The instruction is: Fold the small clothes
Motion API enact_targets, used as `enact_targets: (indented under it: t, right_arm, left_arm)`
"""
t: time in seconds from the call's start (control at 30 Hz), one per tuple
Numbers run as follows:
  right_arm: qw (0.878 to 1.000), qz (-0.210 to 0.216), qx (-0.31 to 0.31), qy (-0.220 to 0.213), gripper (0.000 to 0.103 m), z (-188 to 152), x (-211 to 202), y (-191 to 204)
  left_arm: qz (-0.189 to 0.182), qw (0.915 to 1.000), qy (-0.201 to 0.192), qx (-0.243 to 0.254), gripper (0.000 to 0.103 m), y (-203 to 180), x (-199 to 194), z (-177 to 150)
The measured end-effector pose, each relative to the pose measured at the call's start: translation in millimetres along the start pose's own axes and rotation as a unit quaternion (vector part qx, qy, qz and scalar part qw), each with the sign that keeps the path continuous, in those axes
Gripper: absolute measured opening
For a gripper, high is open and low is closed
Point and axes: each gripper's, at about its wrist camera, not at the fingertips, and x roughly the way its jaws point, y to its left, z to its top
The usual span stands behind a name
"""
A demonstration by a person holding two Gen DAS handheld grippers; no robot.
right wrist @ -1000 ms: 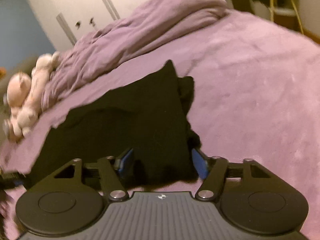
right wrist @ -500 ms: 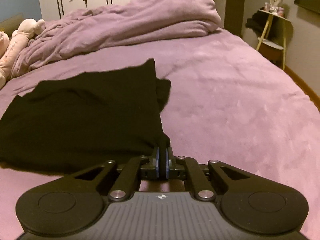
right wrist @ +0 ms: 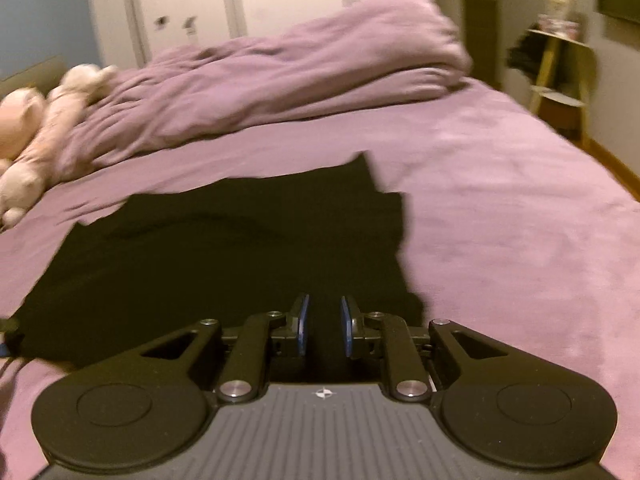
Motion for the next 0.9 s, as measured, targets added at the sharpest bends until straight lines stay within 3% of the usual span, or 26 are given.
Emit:
enact_targets:
  t: [0.23,0.4,0.53,0.6,0.8,0.9]
  right_arm:
    - [0.997,0.067,-0.040,0.028,0.017,-11.4,13.2,48.4]
    - [0.993,0.089,-0.072,0.032,0.017,-16.5,17.2,83.2]
    - [0.991,0.103,-0.083,0.029,0.017,-15.1,24.3,104.4]
    - [0.990,0.107,-0.092,0.029,0.017,-16.9,29.1,115.6]
    - [0.984,0.102,-0.139,0.038,0.018,-29.5,43.7,136.4]
    - [0.984,0.114,-0.127,0.042,0.018,-24.4,35.7,128.4]
  left_arm:
    - [-0.037,0.9971,0.003,-0.066,0.059,16.9,9.5,7.0]
    - [-0.051,0.9950,-0.005,-0.086,0.057,14.5,26.1,19.5]
    - [-0.059,0.9930,-0.010,-0.102,0.041,16.5,34.8,26.1]
    - [-0.066,0.9916,-0.014,-0.111,0.024,19.3,36.1,28.5]
    - [-0.069,0.9911,-0.012,-0.113,0.019,25.8,37.2,32.6]
    - [-0.068,0.9921,-0.017,-0.104,0.017,24.0,33.2,34.2]
